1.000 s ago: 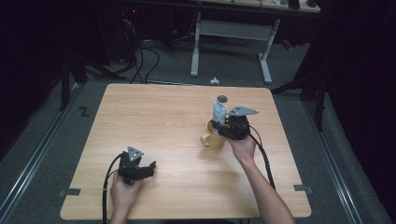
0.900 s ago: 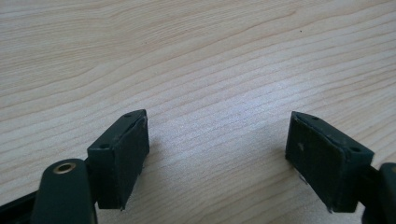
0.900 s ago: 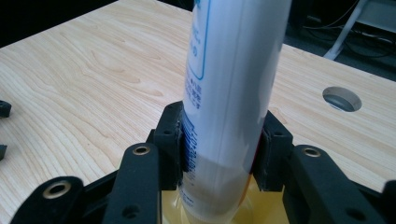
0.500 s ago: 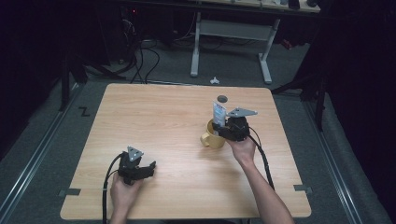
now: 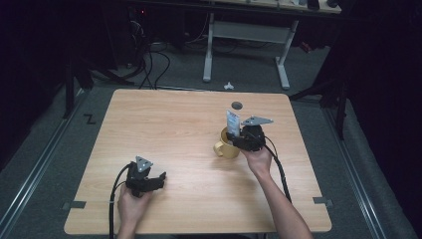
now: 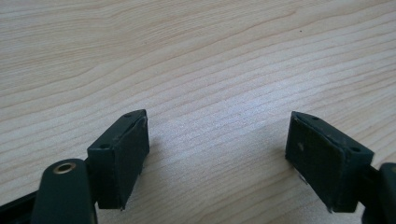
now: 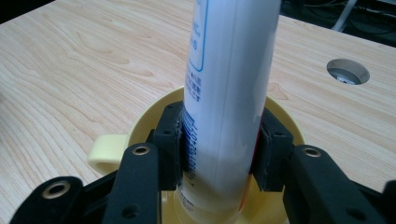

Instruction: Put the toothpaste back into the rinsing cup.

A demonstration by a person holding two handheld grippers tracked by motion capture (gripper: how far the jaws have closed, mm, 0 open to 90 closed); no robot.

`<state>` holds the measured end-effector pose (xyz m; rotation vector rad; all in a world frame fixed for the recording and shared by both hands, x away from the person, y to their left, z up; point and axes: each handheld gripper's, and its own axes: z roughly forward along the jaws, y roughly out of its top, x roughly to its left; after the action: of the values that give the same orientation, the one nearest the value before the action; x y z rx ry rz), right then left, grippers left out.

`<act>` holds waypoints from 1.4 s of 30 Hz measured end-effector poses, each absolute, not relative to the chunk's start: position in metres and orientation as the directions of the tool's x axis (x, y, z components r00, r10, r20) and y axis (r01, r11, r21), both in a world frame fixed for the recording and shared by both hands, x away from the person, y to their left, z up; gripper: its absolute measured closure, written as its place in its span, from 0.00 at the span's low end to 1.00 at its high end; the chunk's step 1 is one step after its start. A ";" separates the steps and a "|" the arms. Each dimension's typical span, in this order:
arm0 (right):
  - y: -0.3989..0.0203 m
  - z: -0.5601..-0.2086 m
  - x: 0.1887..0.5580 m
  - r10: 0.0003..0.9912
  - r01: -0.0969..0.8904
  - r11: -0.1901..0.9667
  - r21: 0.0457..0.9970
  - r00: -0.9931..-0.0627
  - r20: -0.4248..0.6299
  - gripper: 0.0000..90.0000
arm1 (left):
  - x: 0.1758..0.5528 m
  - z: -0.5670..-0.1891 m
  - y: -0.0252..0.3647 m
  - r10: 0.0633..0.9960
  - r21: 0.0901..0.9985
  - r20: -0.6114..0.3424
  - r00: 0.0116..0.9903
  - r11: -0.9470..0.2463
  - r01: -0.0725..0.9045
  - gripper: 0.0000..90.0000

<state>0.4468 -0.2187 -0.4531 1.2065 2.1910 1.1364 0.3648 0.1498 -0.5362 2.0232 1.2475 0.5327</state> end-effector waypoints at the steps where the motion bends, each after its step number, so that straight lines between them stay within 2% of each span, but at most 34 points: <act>1: -0.219 -0.453 0.447 0.833 0.517 0.299 0.802 -0.551 0.045 0.67 | 0.365 -0.536 0.150 0.891 0.736 -0.012 0.454 -0.299 0.607 0.25; 42: -0.212 -0.467 0.453 0.839 0.571 0.334 0.750 -0.542 0.039 0.66 | 0.365 -0.536 0.150 0.891 0.737 -0.013 0.453 -0.298 0.607 0.25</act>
<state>0.4530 -0.2125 -0.4668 1.2499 2.2488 1.0452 0.3648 0.1498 -0.5362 2.0215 1.2482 0.5323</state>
